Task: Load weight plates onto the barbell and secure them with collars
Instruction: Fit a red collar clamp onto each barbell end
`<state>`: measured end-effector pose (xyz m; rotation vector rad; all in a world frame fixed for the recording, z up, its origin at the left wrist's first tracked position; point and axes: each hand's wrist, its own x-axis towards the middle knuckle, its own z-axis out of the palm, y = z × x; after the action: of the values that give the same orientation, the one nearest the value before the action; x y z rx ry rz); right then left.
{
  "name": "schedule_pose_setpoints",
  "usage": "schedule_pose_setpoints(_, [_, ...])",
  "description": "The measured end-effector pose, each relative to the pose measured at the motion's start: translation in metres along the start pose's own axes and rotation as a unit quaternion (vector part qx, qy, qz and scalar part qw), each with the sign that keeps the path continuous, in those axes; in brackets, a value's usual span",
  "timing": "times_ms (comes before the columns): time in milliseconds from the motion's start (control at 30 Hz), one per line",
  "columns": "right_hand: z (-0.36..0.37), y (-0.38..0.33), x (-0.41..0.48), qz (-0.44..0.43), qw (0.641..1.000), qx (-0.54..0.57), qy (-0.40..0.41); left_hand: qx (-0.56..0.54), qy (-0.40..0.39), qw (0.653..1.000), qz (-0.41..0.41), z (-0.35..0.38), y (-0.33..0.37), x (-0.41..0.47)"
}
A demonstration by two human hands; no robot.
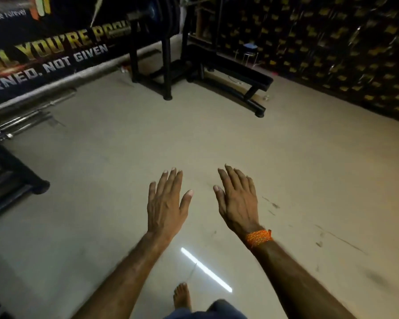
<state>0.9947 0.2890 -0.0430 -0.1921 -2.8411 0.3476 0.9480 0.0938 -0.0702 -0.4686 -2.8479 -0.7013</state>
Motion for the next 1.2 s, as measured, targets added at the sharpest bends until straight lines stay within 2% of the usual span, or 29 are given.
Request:
schedule_pose_setpoints(467, [0.117, -0.029, 0.395, -0.143, 0.985, 0.087, -0.028, 0.060, 0.077, 0.983, -0.154, 0.022, -0.109, 0.317])
schedule_pose_setpoints(633, [0.143, -0.063, 0.534, -0.209, 0.972, 0.098, -0.053, 0.078, 0.118, 0.966, -0.216, 0.015, -0.145, 0.422])
schedule_pose_setpoints(767, [0.173, -0.102, 0.639, -0.267, 0.955, 0.121, -0.041, 0.081, 0.154, 0.950, -0.258, 0.018, -0.191, 0.511])
schedule_pose_setpoints(1200, [0.292, -0.227, 0.930, -0.320, 0.937, 0.116, -0.075, 0.090, 0.216, 0.929, -0.286, 0.008, -0.378, 0.778])
